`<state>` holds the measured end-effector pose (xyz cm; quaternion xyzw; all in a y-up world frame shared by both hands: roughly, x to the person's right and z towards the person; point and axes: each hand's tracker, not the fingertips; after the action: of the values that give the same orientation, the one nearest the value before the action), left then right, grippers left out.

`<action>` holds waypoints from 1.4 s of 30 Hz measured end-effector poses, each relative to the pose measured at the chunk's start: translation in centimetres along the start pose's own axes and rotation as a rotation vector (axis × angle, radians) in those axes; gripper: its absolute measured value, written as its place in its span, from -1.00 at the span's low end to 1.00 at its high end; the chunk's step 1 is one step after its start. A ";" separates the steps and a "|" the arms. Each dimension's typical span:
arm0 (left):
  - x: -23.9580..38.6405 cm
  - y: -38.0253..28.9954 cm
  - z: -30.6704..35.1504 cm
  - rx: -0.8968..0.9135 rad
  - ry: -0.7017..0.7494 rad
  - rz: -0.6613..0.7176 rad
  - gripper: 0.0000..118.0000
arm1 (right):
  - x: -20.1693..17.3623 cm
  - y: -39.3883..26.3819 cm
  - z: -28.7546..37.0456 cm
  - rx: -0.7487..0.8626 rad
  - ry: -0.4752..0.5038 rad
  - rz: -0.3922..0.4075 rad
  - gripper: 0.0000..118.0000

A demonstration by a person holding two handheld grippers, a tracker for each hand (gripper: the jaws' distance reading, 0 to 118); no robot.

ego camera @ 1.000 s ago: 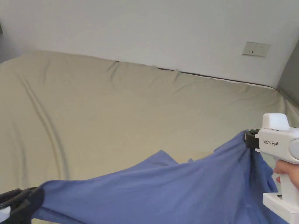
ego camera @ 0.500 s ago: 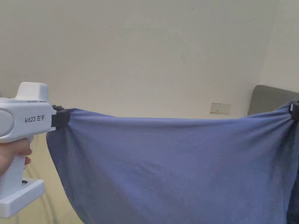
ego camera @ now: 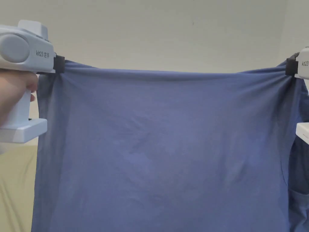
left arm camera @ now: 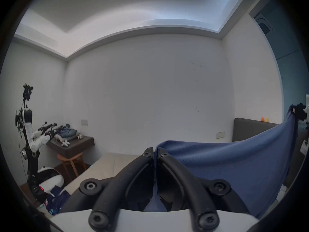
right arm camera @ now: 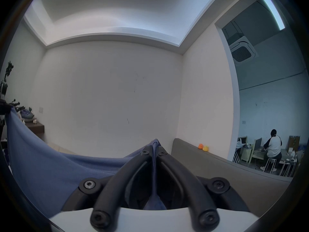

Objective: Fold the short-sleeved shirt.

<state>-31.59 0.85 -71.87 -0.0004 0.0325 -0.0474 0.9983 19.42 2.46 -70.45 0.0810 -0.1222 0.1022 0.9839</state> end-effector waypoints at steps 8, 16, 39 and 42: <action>0.4 -1.4 -7.5 0.018 0.064 -0.060 -1.00 | -3.2 -2.0 -6.9 0.036 -0.012 -0.023 -0.95; 1.7 -10.4 -11.2 -0.071 0.022 0.000 -1.00 | -5.2 -11.2 -10.5 -0.062 0.035 -0.022 -0.95; 2.0 -36.7 14.1 -0.407 -0.134 0.012 -1.00 | -2.0 -36.2 19.7 -0.460 0.153 0.042 -0.95; 0.4 -39.3 18.8 -0.457 -0.166 0.042 -1.00 | -1.2 -37.4 25.4 -0.514 0.174 0.005 -0.95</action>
<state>-33.69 -38.34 -52.97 -0.2295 -0.0396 -0.0178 0.9723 20.87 -38.59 -51.52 -0.1807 -0.0595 0.0769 0.9787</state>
